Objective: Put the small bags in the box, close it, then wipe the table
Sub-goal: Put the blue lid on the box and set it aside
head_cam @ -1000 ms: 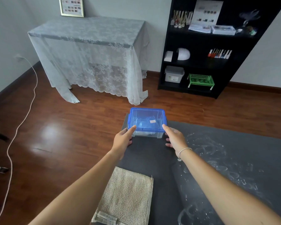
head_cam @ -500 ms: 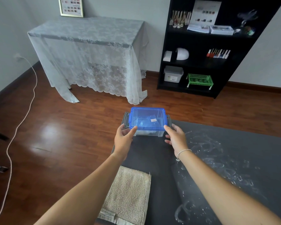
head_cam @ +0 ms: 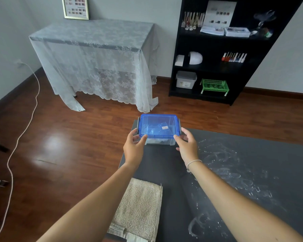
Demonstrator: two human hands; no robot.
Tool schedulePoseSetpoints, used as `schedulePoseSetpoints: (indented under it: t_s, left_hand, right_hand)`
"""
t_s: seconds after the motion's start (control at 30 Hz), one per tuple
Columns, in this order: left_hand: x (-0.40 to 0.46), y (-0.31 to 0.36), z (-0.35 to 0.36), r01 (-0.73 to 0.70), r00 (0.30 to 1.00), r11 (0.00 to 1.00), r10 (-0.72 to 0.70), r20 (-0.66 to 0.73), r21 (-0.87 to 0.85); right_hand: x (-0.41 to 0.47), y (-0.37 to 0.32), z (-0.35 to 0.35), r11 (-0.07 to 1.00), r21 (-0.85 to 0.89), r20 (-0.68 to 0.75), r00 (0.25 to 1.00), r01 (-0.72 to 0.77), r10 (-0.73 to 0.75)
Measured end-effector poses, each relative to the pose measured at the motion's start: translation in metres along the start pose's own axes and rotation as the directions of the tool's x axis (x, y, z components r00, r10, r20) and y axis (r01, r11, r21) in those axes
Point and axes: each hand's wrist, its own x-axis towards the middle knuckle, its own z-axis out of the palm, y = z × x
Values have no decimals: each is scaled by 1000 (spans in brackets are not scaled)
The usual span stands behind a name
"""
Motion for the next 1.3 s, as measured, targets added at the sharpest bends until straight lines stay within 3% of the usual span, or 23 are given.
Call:
schedulePoseSetpoints:
  t_s: [1.3]
  left_hand:
    - [30,6,-16,-11,992,1000,9,124,14]
  right_hand:
    - [-4,5,11,999,-50,-8,1000,21,-21]
